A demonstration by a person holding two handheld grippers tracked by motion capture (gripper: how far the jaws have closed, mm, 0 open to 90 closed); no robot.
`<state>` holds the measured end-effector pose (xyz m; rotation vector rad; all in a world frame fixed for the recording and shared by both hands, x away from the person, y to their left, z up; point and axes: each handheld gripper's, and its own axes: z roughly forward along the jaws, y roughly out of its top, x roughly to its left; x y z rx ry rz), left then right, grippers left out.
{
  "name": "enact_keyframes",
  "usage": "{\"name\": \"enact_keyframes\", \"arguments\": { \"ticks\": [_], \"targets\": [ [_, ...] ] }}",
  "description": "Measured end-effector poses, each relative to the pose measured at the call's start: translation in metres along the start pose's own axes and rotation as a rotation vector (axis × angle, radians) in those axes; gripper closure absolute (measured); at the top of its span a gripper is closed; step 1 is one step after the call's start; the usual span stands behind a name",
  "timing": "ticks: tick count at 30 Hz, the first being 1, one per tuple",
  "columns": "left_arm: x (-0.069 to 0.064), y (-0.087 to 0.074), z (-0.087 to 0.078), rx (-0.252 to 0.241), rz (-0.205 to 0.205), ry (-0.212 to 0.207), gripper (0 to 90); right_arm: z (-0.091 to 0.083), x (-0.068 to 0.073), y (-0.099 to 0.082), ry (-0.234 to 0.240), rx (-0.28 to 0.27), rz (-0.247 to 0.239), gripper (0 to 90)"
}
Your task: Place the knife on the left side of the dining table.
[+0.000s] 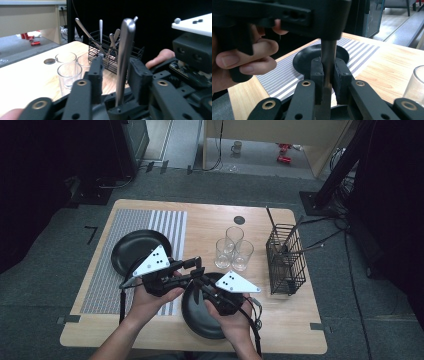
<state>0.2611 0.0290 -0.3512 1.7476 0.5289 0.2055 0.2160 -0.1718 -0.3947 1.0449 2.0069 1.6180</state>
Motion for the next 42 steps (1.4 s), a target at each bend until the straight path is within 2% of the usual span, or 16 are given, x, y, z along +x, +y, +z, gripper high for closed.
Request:
{"name": "enact_keyframes", "arguments": {
  "ticks": [2,13,16,21,25,36,42],
  "targets": [
    [0.001,0.001,0.0,-0.001,-0.011,-0.005,70.6,0.0,0.0,0.0,0.0,0.0,-0.001,80.7],
    [-0.001,0.006,0.0,-0.006,-0.009,-0.002,83.4,0.002,0.002,0.001,0.002,0.008,-0.011,80.7],
    [-0.002,0.006,0.001,-0.008,-0.014,0.003,84.1,0.002,0.002,0.001,0.0,0.004,-0.012,80.6],
    [-0.005,0.007,-0.001,-0.011,0.002,0.007,84.9,0.001,0.001,0.0,0.002,-0.013,-0.003,79.1],
    [-0.003,0.006,-0.002,0.0,0.013,0.033,84.9,-0.002,-0.004,-0.001,0.001,-0.025,0.013,63.3],
    [0.011,0.004,-0.015,-0.016,-0.004,0.09,85.0,-0.025,-0.031,-0.022,-0.085,0.011,0.086,15.1],
    [0.018,0.002,-0.021,-0.016,-0.008,0.119,85.0,-0.04,-0.043,-0.033,-0.103,0.031,0.077,4.4]
  ]
}}
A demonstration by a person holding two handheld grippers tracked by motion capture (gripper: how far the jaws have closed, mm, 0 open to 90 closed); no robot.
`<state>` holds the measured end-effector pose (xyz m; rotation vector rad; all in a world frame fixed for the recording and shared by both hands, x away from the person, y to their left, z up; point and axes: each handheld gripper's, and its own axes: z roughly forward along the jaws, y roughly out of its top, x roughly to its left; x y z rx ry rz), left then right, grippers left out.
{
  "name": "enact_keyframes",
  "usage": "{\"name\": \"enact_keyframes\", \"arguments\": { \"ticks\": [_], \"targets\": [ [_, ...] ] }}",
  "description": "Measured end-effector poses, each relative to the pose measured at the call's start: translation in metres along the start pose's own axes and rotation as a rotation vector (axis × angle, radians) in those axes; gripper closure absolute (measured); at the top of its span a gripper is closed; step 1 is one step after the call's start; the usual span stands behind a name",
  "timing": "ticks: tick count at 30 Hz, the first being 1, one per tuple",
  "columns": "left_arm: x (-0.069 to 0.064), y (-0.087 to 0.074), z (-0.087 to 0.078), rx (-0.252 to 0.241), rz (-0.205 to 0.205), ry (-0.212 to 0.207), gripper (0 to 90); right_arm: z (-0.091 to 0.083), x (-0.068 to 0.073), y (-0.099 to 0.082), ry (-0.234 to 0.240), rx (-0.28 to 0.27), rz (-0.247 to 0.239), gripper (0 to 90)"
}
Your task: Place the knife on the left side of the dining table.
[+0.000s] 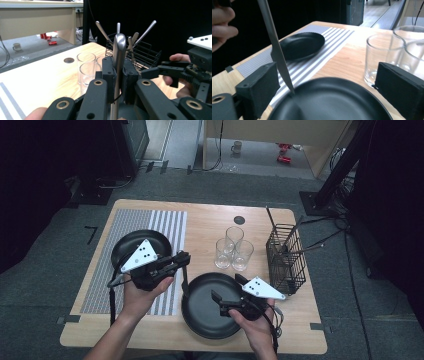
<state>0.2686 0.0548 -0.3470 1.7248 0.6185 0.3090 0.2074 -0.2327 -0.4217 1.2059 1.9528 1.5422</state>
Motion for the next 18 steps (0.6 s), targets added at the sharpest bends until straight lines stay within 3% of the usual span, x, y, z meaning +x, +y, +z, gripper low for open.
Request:
{"name": "enact_keyframes", "arguments": {
  "ticks": [18],
  "targets": [
    [0.023,-0.013,-0.013,0.009,-0.011,0.085,85.1,-0.031,-0.042,-0.033,-0.121,0.063,0.028,3.0]
  ]
}}
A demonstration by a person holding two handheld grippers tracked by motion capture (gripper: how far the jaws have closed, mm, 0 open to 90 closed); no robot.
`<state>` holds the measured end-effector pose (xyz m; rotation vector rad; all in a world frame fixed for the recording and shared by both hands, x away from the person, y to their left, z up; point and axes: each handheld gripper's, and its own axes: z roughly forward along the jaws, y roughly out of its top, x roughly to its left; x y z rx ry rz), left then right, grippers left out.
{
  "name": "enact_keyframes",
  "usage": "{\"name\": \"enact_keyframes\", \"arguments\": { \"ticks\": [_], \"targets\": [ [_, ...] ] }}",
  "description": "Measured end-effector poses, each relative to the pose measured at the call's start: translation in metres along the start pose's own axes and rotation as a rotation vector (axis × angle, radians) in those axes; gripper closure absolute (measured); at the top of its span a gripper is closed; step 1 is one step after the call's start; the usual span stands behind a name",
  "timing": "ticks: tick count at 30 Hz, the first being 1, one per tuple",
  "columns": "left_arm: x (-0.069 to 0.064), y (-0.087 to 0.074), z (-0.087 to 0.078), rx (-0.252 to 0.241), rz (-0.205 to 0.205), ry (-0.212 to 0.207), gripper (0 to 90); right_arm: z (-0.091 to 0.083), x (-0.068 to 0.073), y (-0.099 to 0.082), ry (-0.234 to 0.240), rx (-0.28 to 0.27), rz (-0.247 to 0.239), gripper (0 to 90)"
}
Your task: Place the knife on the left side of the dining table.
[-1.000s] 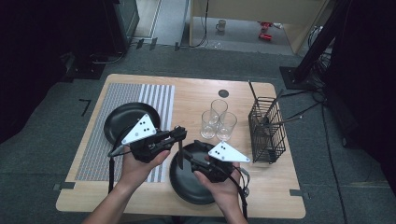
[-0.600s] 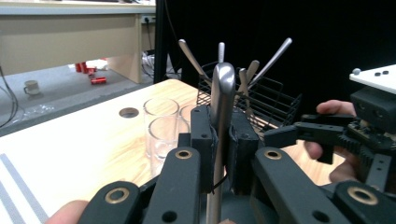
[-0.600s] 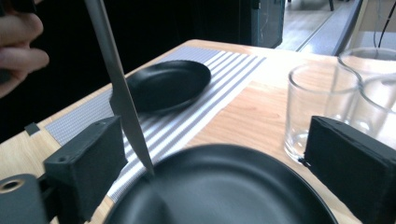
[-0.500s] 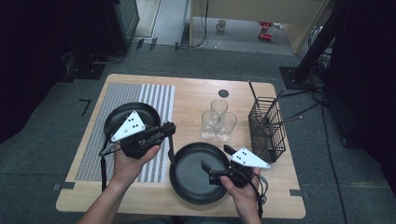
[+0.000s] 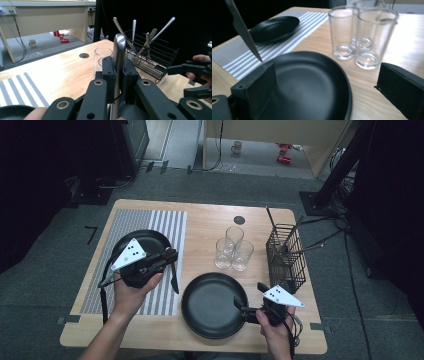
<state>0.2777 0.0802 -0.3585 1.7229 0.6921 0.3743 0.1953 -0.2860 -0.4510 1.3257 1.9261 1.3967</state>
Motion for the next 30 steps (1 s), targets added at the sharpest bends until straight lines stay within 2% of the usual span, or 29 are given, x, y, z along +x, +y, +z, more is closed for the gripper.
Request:
{"name": "enact_keyframes", "arguments": {
  "ticks": [7,13,30],
  "targets": [
    [0.009,-0.007,-0.005,0.009,-0.008,0.033,85.1,-0.009,-0.016,-0.014,-0.047,0.024,0.012,4.0],
    [0.015,-0.013,-0.009,0.013,-0.022,0.046,85.0,-0.016,-0.028,-0.023,-0.083,0.04,0.024,4.8],
    [0.011,-0.023,-0.01,0.025,-0.021,0.048,85.0,-0.027,-0.058,-0.056,-0.154,0.092,0.077,5.4]
  ]
}}
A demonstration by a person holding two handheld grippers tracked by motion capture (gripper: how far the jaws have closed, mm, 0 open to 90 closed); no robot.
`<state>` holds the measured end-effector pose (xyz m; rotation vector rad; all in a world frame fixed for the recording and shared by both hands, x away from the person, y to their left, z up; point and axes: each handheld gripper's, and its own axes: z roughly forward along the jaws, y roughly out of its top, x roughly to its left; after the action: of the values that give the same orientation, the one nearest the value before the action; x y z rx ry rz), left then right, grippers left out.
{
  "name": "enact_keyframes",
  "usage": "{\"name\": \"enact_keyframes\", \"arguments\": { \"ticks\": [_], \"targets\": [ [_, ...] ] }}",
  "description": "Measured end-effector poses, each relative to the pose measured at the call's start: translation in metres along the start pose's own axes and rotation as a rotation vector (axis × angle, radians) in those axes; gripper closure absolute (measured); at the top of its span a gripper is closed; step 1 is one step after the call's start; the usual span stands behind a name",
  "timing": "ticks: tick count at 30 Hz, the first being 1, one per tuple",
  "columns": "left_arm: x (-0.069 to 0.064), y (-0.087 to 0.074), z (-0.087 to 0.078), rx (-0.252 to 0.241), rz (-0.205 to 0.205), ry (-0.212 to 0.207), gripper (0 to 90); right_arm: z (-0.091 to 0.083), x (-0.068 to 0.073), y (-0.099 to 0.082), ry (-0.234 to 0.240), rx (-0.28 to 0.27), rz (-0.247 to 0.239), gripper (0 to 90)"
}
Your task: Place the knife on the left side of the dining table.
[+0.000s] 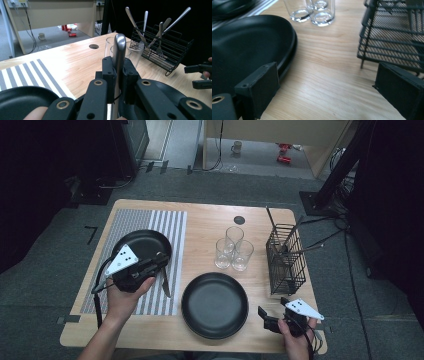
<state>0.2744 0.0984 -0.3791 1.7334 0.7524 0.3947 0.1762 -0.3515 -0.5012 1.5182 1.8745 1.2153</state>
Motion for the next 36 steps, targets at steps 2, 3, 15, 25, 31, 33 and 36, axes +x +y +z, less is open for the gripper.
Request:
{"name": "enact_keyframes", "arguments": {
  "ticks": [2,3,15,25,31,33,36],
  "targets": [
    [0.0,-0.002,0.0,0.0,-0.004,0.0,85.1,0.001,-0.003,-0.003,-0.01,0.009,0.009,5.5],
    [0.0,-0.002,0.0,0.001,-0.004,-0.001,85.0,0.001,-0.005,-0.005,-0.016,0.011,0.009,5.6],
    [0.001,-0.01,-0.009,-0.007,-0.019,0.014,85.0,0.004,-0.018,-0.014,-0.048,0.068,0.034,5.9],
    [0.003,-0.016,-0.021,-0.029,-0.029,0.042,84.7,0.009,-0.024,-0.018,-0.102,0.142,0.046,5.9],
    [0.013,-0.025,-0.032,-0.055,-0.078,0.051,84.4,0.012,-0.02,-0.018,-0.17,0.18,-0.021,5.9],
    [0.017,-0.028,-0.037,-0.065,-0.095,0.054,84.2,0.015,-0.017,-0.018,-0.184,0.196,-0.055,5.2],
    [0.023,-0.034,-0.044,-0.081,-0.119,0.061,83.8,0.015,-0.017,-0.017,-0.184,0.198,-0.056,5.1]
  ]
}}
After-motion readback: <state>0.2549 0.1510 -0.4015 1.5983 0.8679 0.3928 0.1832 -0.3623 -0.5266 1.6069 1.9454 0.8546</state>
